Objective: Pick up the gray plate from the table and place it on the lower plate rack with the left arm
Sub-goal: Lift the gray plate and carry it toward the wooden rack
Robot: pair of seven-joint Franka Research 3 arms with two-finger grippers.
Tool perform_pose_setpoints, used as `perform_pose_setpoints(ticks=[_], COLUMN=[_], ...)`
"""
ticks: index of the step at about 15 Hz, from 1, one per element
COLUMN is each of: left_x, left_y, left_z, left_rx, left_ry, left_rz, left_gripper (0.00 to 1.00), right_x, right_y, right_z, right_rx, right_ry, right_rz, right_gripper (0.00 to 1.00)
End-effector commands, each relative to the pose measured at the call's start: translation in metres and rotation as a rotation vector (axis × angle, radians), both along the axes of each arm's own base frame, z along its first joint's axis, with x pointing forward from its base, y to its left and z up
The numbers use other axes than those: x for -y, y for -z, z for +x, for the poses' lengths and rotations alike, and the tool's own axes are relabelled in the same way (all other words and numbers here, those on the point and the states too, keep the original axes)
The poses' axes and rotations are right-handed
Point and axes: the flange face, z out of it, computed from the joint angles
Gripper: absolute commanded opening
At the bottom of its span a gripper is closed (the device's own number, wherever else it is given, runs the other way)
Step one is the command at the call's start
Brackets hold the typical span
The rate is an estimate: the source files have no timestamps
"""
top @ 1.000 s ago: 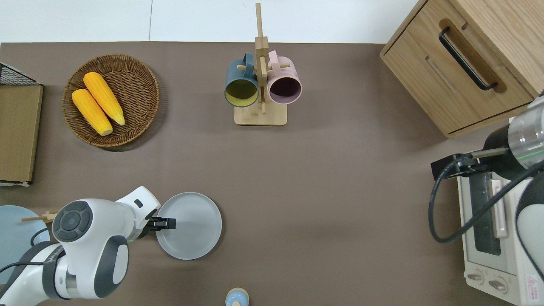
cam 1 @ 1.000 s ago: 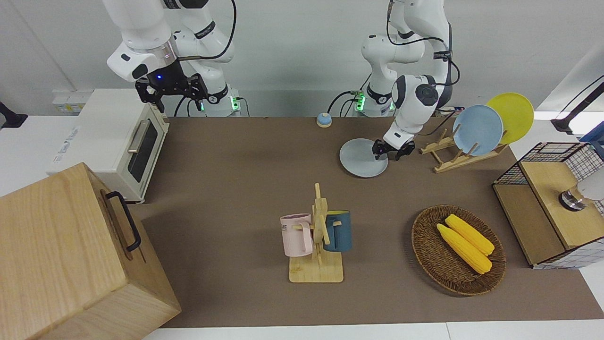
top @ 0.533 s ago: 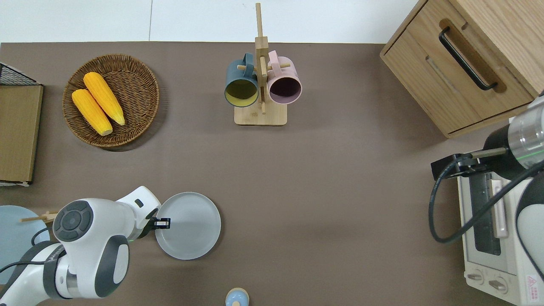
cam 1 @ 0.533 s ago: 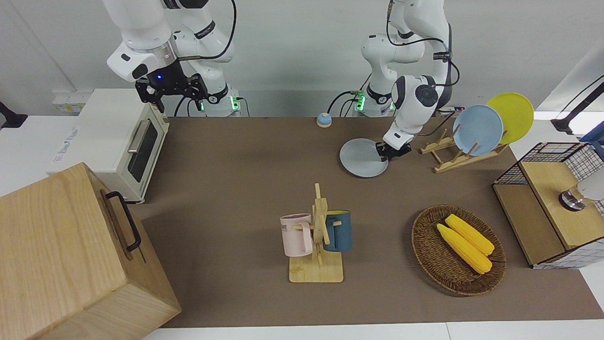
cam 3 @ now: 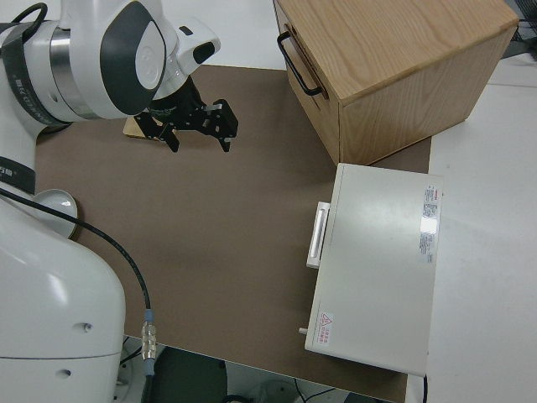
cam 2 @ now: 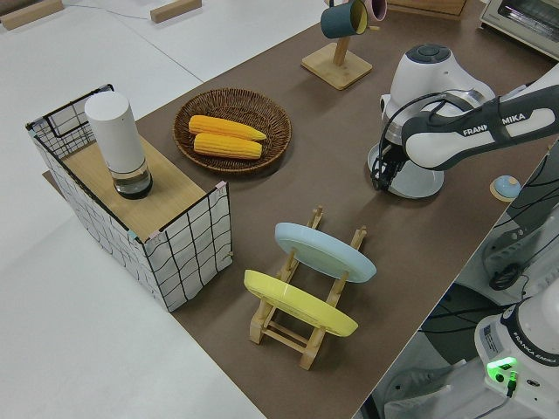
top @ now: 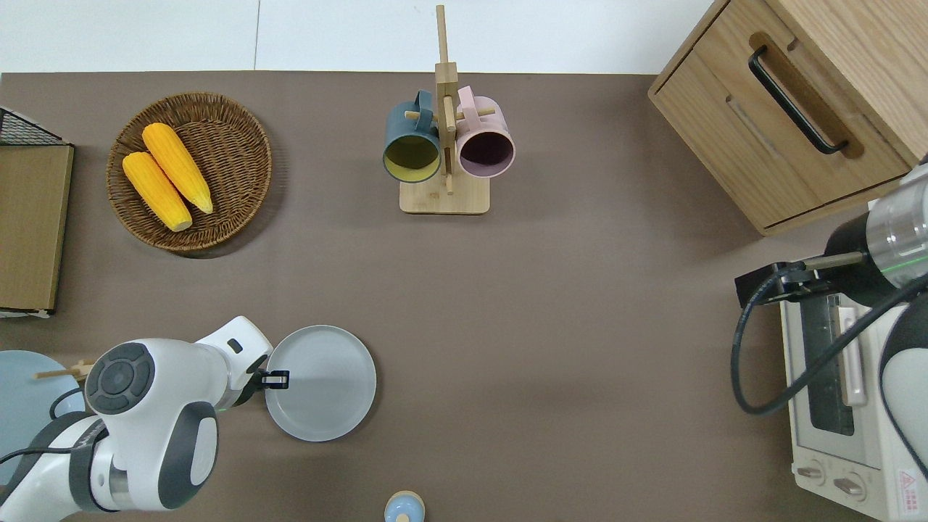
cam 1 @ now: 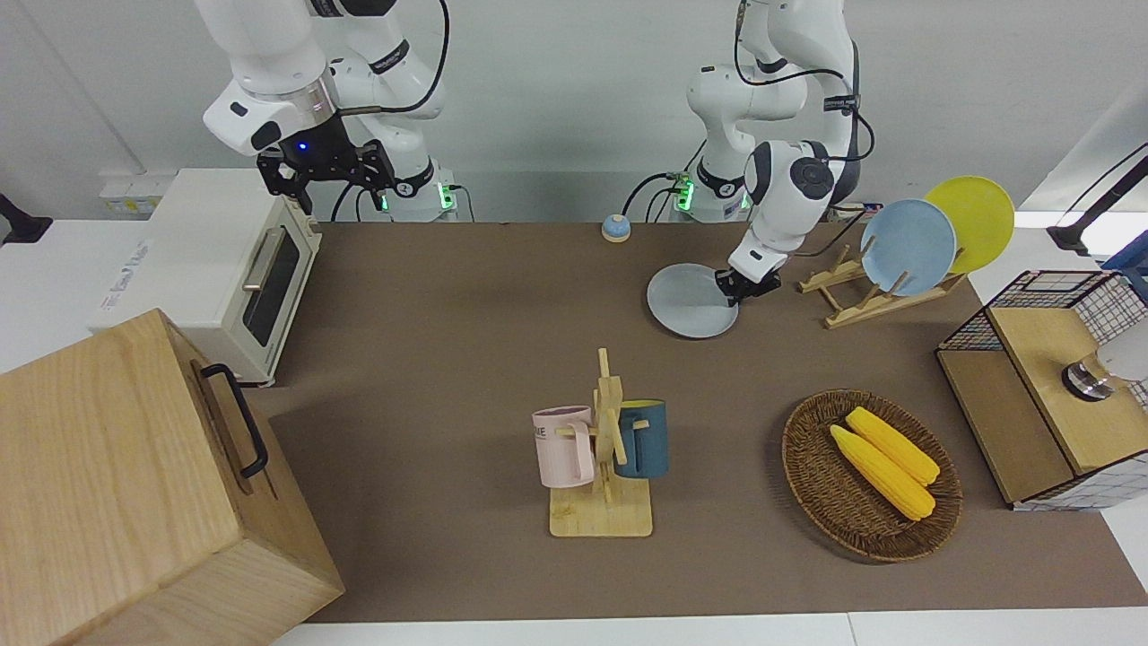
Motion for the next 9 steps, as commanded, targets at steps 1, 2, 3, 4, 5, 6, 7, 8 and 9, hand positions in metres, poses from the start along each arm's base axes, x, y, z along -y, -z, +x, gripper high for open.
perform_pose_setpoints(ticks=[1, 2, 3, 4, 5, 6, 7, 8, 9], left_x=[-0.004, -0.003, -0.002, -0.002, -0.003, -0.001, -0.002, -0.003, -0.005], left_y=[-0.028, -0.04, -0.052, -0.064, -0.076, -0.087, -0.096, -0.109, -0.12], left_z=[0.018, 0.025, 0.031, 0.037, 0.043, 0.046, 0.049, 0.052, 0.055], left_rx=[-0.001, -0.018, -0.028, -0.033, -0.036, -0.048, -0.057, -0.057, -0.065], left_ry=[-0.022, -0.021, -0.02, -0.021, -0.018, -0.013, -0.012, -0.013, -0.017], left_rz=[-0.014, -0.016, -0.019, -0.021, -0.024, -0.024, -0.026, -0.029, -0.031], left_gripper=[0.0, 0.0, 0.0, 0.0, 0.0, 0.0, 0.0, 0.0, 0.0], right_x=[0.003, 0.002, 0.002, 0.002, 0.003, 0.002, 0.002, 0.003, 0.003], right_y=[-0.004, -0.004, -0.004, -0.003, -0.004, -0.004, -0.004, -0.004, -0.004], right_z=[-0.002, -0.002, -0.002, -0.002, -0.002, -0.002, -0.002, -0.002, -0.002], right_rx=[0.0, 0.001, 0.0, -0.002, 0.0, 0.0, 0.0, 0.001, 0.0], right_ry=[0.016, 0.015, 0.015, 0.015, 0.016, 0.015, 0.015, 0.016, 0.016], right_rz=[-0.009, -0.009, -0.008, -0.008, -0.008, -0.008, -0.008, -0.009, -0.008], right_gripper=[0.983, 0.983, 0.983, 0.983, 0.983, 0.983, 0.983, 0.983, 0.983])
